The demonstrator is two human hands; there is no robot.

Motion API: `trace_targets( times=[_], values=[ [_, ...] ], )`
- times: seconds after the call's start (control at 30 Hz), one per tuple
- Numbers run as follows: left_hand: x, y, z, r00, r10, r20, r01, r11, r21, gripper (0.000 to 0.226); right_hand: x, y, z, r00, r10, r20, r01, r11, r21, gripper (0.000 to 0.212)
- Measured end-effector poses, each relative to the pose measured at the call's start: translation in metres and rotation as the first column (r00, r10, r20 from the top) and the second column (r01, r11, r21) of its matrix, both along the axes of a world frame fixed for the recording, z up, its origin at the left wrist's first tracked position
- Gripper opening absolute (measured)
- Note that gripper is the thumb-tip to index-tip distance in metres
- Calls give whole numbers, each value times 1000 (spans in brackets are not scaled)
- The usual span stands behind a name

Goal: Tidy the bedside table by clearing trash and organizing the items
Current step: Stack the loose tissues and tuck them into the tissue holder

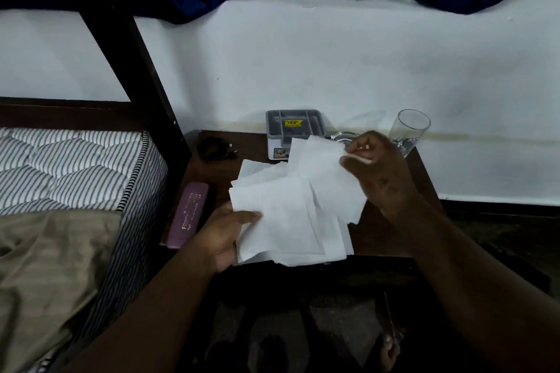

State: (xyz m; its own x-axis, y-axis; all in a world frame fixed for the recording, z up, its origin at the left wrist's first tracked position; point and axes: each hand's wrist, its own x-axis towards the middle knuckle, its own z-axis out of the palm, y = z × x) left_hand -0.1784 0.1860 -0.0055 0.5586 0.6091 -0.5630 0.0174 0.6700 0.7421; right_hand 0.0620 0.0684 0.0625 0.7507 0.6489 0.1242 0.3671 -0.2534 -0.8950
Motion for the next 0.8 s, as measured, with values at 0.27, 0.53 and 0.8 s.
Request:
trace_targets(
  times=[0.27,0.53,0.8],
  values=[
    [0,-5,14,996,-27,87,32,998,-55,40,6,-18,105,974,222,-49,-221,975,32,19],
    [-1,-16,25,970,-143,199,148,989,-9,38,-27,0,79,817,326,-475,-364,931,15,28],
    [-5,-14,32,904,-236,357,287,953,-96,36,-38,16,18,873,381,-306,-430,896,-113,23]
  ],
)
